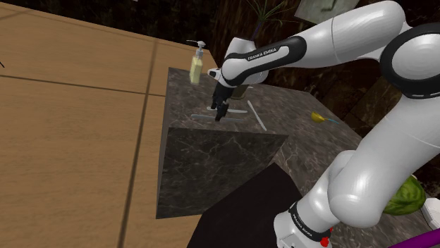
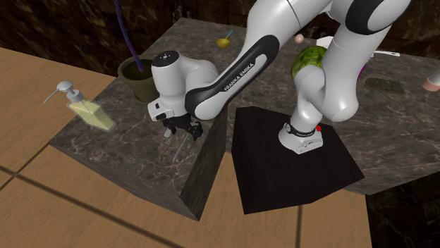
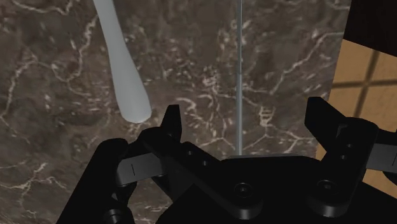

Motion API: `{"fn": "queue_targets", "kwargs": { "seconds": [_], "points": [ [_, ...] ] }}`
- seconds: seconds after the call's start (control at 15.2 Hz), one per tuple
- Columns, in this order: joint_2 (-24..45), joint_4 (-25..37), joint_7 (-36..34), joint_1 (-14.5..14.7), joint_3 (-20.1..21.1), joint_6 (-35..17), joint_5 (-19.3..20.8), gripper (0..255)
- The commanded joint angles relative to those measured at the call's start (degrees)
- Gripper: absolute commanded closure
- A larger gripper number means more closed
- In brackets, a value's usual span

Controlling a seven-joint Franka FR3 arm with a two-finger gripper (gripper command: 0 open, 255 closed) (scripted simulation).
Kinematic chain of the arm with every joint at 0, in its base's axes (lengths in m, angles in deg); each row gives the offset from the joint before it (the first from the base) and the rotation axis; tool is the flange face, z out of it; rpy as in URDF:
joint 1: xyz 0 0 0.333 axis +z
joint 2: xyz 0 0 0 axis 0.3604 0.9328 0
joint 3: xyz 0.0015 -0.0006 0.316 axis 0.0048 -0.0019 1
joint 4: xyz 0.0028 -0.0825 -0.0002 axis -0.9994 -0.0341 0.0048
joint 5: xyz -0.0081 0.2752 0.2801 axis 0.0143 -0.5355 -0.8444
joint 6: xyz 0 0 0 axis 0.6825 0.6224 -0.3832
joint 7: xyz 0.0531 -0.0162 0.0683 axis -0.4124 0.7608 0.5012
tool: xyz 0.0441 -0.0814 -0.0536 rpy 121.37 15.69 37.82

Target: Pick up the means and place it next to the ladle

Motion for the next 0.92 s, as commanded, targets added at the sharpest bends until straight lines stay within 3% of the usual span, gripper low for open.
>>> {"fn": "queue_targets", "kwargs": {
  "seconds": [0.0,0.4,0.46,0.86],
  "points": [
    [0.25,-0.35,0.09,0.0,0.01,-0.62,-0.11,0],
    [0.25,-0.34,0.09,0.0,0.01,-0.6,-0.11,0],
    [0.25,-0.34,0.09,0.0,0.01,-0.6,-0.11,255],
    [0.25,-0.34,0.09,0.0,0.01,-0.6,-0.11,255]
  ]
}}
